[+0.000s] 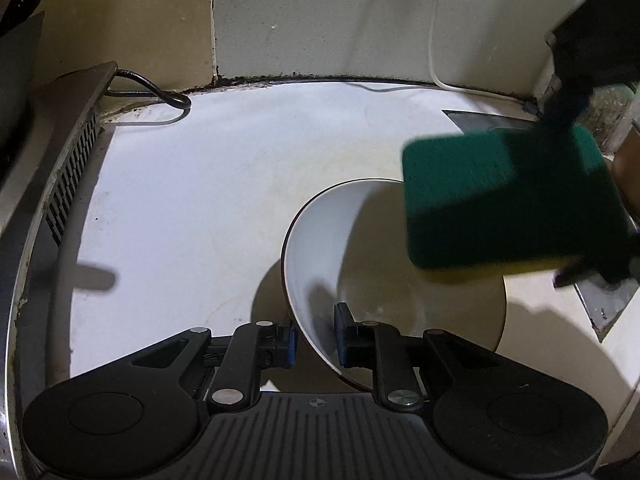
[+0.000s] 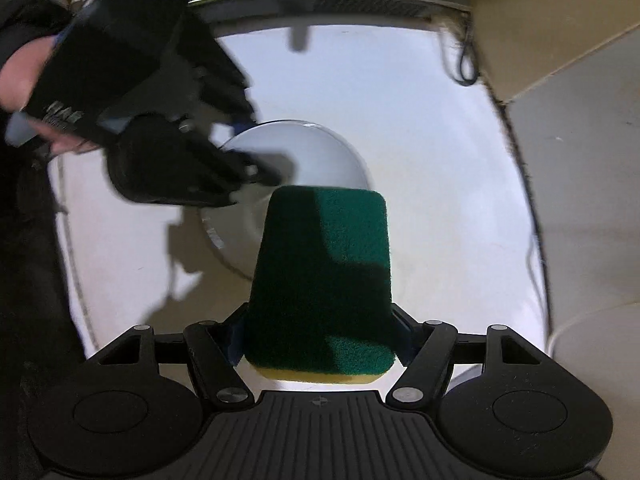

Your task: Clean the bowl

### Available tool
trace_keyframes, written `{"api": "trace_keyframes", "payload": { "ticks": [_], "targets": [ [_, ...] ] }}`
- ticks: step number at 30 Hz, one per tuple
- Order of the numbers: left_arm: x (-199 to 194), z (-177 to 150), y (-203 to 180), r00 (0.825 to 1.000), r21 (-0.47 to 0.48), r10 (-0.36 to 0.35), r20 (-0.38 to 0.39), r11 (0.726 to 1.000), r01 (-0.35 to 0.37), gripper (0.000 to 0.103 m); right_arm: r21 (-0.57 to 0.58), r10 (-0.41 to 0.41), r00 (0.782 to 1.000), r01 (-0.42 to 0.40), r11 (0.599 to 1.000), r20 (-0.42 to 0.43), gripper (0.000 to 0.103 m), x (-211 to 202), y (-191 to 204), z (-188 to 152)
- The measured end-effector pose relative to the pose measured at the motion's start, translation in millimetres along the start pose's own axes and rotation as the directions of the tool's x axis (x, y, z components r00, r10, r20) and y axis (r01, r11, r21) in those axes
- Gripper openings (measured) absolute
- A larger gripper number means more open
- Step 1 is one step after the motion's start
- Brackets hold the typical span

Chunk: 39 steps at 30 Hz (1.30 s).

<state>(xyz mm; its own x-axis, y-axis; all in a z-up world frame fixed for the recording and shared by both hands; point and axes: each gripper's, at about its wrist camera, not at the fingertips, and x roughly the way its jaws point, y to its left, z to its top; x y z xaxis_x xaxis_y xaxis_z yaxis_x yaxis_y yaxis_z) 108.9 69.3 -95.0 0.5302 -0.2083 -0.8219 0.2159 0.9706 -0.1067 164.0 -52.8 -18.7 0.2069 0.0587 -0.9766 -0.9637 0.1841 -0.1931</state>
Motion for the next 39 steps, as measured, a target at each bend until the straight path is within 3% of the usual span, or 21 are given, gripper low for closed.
{"api": "trace_keyframes", "payload": {
  "ticks": [5,7,9,12,14,17,21,24,26,29,31,33,34,35,38,39],
  "targets": [
    [0.2,-0.2,-0.9,1.000,0.012,0.001,-0.001,1.000,-0.001,0.023,-0.032,-0.001,0.999,0.002,0.999,0.040,0.072,11.3,9.8,11.1],
    [0.1,-0.4,0.3,1.000,0.009,-0.004,-0.003,1.000,0.004,0.023,0.007,-0.023,0.993,0.023,1.000,0.113,0.080,8.9,10.1,9.9],
    [-0.2,-0.6,0.4,1.000,0.007,-0.006,-0.004,1.000,0.006,0.023,0.074,-0.047,0.974,0.031,0.997,0.220,0.083,6.7,9.5,-1.9],
    [-0.2,-0.7,0.9,1.000,-0.002,-0.009,-0.008,1.000,0.009,0.023,0.188,-0.090,0.905,0.011,0.982,0.417,0.086,5.8,12.0,-31.6],
    [0.4,-0.5,1.2,1.000,-0.011,-0.010,-0.012,1.000,0.010,0.023,0.263,-0.131,0.824,-0.023,0.964,0.552,0.088,10.8,14.9,-56.2],
    [1.5,0.4,0.7,1.000,-0.018,-0.007,-0.018,1.000,0.006,0.023,0.338,-0.168,0.719,-0.098,0.936,0.674,0.088,23.9,15.3,-84.3],
    [1.7,1.1,1.7,0.999,-0.038,-0.007,-0.031,0.999,0.006,0.023,0.447,-0.240,0.690,-0.134,0.885,0.683,0.088,33.0,21.4,-96.8],
    [1.3,0.7,1.2,0.999,-0.042,-0.005,-0.033,0.999,0.003,0.023,0.475,-0.259,0.624,-0.207,0.855,0.737,0.089,38.0,32.1,-116.1],
    [1.2,1.0,1.2,0.999,-0.043,-0.004,-0.036,0.999,0.002,0.023,0.457,-0.249,0.598,-0.223,0.861,0.762,0.089,40.2,38.0,-126.6],
    [1.6,2.5,1.7,0.999,-0.045,-0.003,-0.044,0.999,0.001,0.023,0.415,-0.237,0.611,-0.166,0.895,0.755,0.089,49.3,45.9,-125.4],
    [1.7,3.1,1.8,0.999,-0.046,-0.001,-0.047,0.999,-0.001,0.023,0.392,-0.245,0.591,-0.132,0.910,0.768,0.089,53.5,45.4,-122.6],
    [1.6,3.4,2.2,0.999,-0.049,-0.003,-0.050,0.999,0.001,0.023,0.379,-0.223,0.592,-0.151,0.913,0.774,0.087,56.3,42.3,-122.3],
    [1.5,3.4,2.4,0.999,-0.052,-0.004,-0.052,0.999,0.002,0.023,0.388,-0.214,0.598,-0.178,0.904,0.773,0.076,60.0,37.5,-121.0],
    [1.4,3.3,2.3,0.999,-0.053,-0.005,-0.052,0.999,0.002,0.023,0.395,-0.210,0.597,-0.196,0.898,0.774,0.072,61.4,34.0,-121.1],
    [1.4,3.2,1.9,0.999,-0.051,-0.002,-0.051,0.999,-0.001,0.023,0.414,-0.210,0.584,-0.240,0.878,0.784,0.071,59.1,31.5,-122.4],
    [1.4,3.2,1.7,0.999,-0.051,-0.001,-0.050,0.999,-0.002,0.023,0.429,-0.206,0.597,-0.260,0.865,0.776,0.071,51.2,26.0,-118.9]
  ]
}}
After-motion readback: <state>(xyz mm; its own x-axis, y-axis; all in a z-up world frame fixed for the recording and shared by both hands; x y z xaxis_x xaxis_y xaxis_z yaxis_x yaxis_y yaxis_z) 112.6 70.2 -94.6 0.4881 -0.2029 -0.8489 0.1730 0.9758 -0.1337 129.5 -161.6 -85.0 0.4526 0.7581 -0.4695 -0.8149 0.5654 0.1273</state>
